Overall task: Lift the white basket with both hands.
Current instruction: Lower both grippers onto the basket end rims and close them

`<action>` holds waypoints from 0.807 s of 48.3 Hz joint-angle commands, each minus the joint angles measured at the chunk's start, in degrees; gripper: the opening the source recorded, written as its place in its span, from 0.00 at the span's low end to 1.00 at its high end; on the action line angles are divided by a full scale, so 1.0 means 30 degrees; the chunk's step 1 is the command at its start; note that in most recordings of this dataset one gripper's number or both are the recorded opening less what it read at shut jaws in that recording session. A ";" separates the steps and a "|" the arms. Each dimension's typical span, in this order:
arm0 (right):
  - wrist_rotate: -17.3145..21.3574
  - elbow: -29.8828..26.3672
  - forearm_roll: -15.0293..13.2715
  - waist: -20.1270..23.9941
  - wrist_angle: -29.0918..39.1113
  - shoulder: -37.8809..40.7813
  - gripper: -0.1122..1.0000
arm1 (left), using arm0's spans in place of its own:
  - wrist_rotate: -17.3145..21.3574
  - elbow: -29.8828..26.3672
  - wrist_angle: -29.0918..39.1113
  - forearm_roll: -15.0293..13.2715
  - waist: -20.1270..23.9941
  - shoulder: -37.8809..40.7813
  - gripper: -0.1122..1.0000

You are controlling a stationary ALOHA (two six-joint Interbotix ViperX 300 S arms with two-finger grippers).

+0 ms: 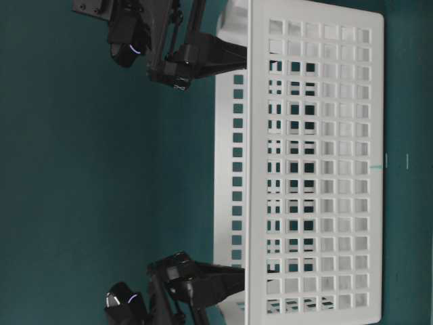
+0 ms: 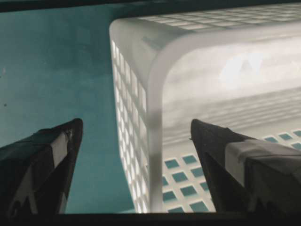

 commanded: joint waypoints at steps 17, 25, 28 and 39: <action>0.0264 -0.0059 -0.0059 0.0088 -0.0029 0.0117 0.94 | 0.0059 -0.0059 -0.0615 0.0059 0.0000 0.0059 0.89; 0.0322 -0.0059 0.0029 0.0088 0.0146 0.0117 0.77 | 0.0059 0.0000 -0.0615 0.0059 -0.0029 0.0088 0.66; 0.0293 -0.0059 0.0029 0.0088 0.0293 0.0117 0.61 | 0.0088 0.0000 -0.0381 0.0059 -0.0029 0.0117 0.51; 0.0264 -0.0059 0.0029 0.0059 0.0938 0.0117 0.25 | 0.0029 0.0059 -0.0176 0.0059 -0.0059 0.0117 0.11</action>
